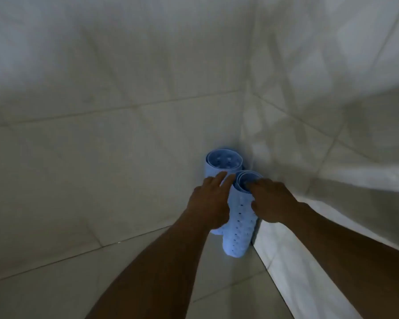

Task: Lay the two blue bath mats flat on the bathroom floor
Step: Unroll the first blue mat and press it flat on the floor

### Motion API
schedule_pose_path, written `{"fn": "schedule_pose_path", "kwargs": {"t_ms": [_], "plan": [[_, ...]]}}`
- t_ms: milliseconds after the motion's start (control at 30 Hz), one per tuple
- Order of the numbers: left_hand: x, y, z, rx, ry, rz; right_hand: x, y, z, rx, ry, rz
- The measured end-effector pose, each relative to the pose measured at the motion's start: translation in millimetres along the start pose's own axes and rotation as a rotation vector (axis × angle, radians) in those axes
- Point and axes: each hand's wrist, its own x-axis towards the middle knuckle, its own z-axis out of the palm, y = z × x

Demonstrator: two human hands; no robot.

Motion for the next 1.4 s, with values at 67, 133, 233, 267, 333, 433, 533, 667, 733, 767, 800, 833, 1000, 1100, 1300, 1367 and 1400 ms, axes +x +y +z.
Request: {"fn": "schedule_pose_path", "kwargs": {"t_ms": [67, 133, 233, 267, 333, 433, 533, 667, 733, 767, 800, 833, 1000, 1100, 1300, 1367, 1400], "plan": [[14, -6, 23, 0.099, 0.015, 0.056, 4, 1, 29, 0.092, 0.033, 0.03], [22, -12, 41, 0.115, 0.045, 0.07, 5, 1, 48, 0.129, 0.139, 0.042], [0, -12, 56, 0.093, 0.184, 0.079, -10, -9, 56, 0.087, 0.165, -0.03], [-11, -11, 51, 0.109, 0.227, 0.086, -17, -16, 51, 0.07, 0.14, -0.06], [-33, -15, 38, 0.156, 0.255, 0.088, -33, -33, 43, 0.025, 0.036, -0.126], [-75, -38, 16, 0.253, 0.188, 0.096, -46, -66, 33, -0.085, 0.028, -0.267], [-128, -75, -6, 0.229, 0.14, 0.004, -52, -112, 24, -0.154, 0.096, -0.415], [-213, -114, -27, 0.074, -0.036, -0.236, -74, -197, 27, -0.139, 0.041, -0.532], [-253, -129, -36, 0.021, -0.077, -0.361, -85, -236, 31, -0.084, -0.01, -0.517], [-272, -136, -41, -0.001, -0.065, -0.418, -89, -253, 35, -0.074, -0.034, -0.512], [-290, -143, -46, -0.015, -0.041, -0.46, -91, -268, 39, -0.063, -0.06, -0.514], [-306, -149, -49, -0.019, -0.017, -0.498, -93, -282, 43, -0.036, -0.087, -0.52], [-359, -171, -17, -0.003, -0.137, -0.593, -104, -344, 95, 0.045, -0.349, -0.526], [-386, -187, 43, -0.04, -0.249, -0.65, -111, -366, 148, -0.042, -0.489, -0.505], [-421, -232, 119, 0.159, -0.269, -0.664, -110, -394, 227, -0.079, -0.289, -0.41], [-431, -246, 133, 0.272, -0.201, -0.635, -100, -396, 246, -0.13, -0.207, -0.363], [-436, -249, 143, 0.276, -0.168, -0.628, -93, -394, 255, -0.148, -0.187, -0.344]]}}
